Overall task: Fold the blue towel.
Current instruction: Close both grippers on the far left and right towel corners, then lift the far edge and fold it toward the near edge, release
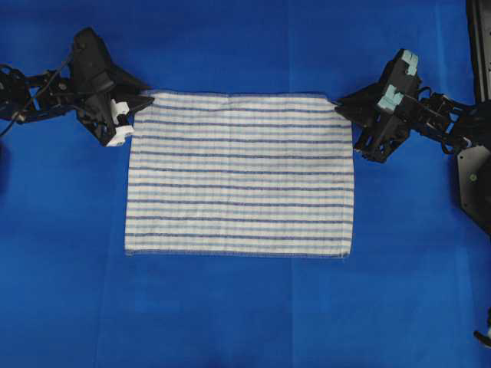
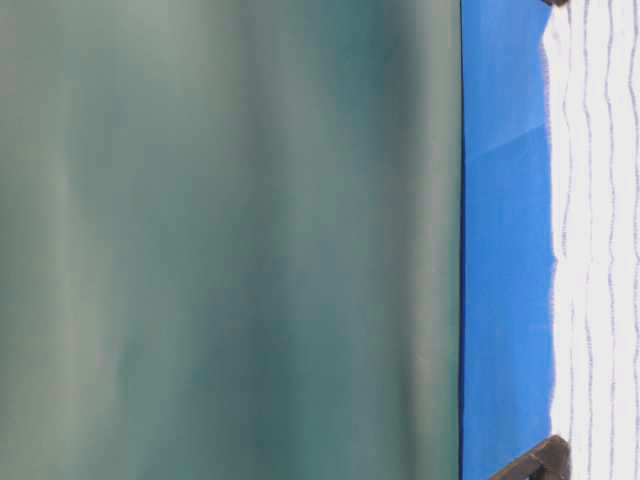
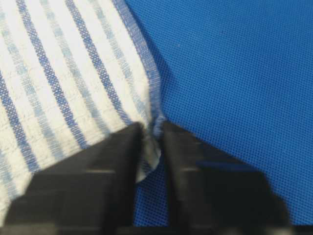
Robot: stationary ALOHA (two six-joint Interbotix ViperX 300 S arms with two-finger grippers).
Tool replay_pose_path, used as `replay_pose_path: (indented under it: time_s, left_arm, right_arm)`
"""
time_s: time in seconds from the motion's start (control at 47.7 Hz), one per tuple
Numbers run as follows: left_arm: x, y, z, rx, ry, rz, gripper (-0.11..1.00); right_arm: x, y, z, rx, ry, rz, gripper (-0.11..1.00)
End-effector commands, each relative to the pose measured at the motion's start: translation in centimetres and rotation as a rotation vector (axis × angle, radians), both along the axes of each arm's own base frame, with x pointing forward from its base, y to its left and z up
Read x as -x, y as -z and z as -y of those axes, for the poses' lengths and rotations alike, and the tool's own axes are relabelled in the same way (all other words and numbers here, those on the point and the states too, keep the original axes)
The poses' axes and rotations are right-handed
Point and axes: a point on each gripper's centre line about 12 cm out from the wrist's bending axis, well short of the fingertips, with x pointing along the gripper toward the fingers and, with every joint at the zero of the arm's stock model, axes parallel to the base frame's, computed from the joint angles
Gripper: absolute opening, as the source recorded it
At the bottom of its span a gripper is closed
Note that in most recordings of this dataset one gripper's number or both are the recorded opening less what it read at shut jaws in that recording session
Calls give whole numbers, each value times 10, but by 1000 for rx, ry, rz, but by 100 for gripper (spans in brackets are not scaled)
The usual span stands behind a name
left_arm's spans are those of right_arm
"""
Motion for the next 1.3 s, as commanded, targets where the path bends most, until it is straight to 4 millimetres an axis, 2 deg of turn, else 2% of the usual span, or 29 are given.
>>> replay_pose_path:
  time_s: [0.0, 0.105, 0.272, 0.691, 0.985, 1.131, 1.278]
  left_arm:
    - [2, 4, 4, 12, 10, -26, 15]
    - [0, 1, 6, 8, 20, -18, 4]
    - [-7, -12, 14, -4, 53, 15, 4]
    - [-4, -63, 21, -31, 84, 73, 4]
    - [-4, -72, 24, -42, 94, 101, 4]
    - [-8, -75, 36, -37, 134, 114, 4]
    - [-10, -80, 54, -34, 193, 131, 4]
  right_arm:
    - [-3, -3, 2, 7, 2, 15, 1]
    - [-3, -4, 2, 8, 2, 18, -1]
    - [-4, -15, 2, 18, -1, 49, -1]
    - [-3, -69, -4, 32, -43, 151, -1]
    - [-2, -70, -6, 27, -49, 152, -1]
    - [-4, -70, -13, 16, -72, 155, -1]
    - [-5, -72, -29, -16, -116, 169, -1]
